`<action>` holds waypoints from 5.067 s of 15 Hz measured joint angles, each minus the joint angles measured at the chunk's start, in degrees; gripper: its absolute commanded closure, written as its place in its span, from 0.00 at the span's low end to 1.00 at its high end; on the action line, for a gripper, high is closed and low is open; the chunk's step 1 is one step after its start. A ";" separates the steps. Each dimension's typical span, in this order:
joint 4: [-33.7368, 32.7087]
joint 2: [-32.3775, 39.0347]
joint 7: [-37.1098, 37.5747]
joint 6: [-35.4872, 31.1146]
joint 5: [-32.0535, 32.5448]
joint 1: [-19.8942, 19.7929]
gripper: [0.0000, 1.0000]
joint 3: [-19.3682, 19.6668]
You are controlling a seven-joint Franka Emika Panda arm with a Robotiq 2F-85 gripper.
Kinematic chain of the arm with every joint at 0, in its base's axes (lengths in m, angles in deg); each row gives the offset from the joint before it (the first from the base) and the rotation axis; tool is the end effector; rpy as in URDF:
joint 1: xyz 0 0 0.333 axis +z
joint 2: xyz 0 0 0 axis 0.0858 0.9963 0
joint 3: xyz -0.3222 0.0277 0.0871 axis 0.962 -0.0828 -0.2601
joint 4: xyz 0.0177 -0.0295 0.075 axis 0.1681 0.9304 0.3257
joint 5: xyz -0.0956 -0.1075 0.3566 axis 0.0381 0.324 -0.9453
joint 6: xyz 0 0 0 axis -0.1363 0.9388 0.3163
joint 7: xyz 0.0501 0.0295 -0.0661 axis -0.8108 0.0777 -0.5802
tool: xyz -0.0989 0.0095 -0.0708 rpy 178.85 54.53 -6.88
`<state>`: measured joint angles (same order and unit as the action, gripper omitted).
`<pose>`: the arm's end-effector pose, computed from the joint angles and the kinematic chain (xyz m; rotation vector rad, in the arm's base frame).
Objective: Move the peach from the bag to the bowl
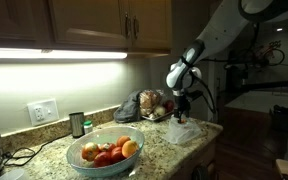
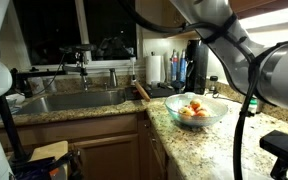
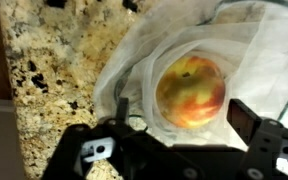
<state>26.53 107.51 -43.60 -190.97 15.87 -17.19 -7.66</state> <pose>0.5569 -0.3622 0.2519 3.0359 -0.3597 -0.0576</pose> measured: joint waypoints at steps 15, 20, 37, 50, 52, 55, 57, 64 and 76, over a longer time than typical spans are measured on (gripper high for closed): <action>-1.91 0.78 0.00 0.70 0.00 -0.45 0.74 0.00; -3.29 0.79 0.00 0.84 0.00 -0.79 0.84 0.00; -4.92 2.50 0.21 2.75 -0.01 -1.14 0.00 0.00; -6.80 2.38 6.54 10.92 2.50 -0.42 0.00 0.56; -7.08 2.39 7.27 11.48 2.90 -0.44 0.00 1.02; -7.33 2.38 7.79 12.15 3.03 -0.49 0.00 1.58; -7.33 2.42 7.81 13.04 3.05 -0.50 0.00 1.72; -7.23 2.78 7.81 14.36 3.05 -0.48 0.00 1.69; -7.23 4.43 7.79 13.27 4.16 -0.33 0.00 1.67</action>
<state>19.29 111.94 -35.81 -177.69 20.03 -17.51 -5.99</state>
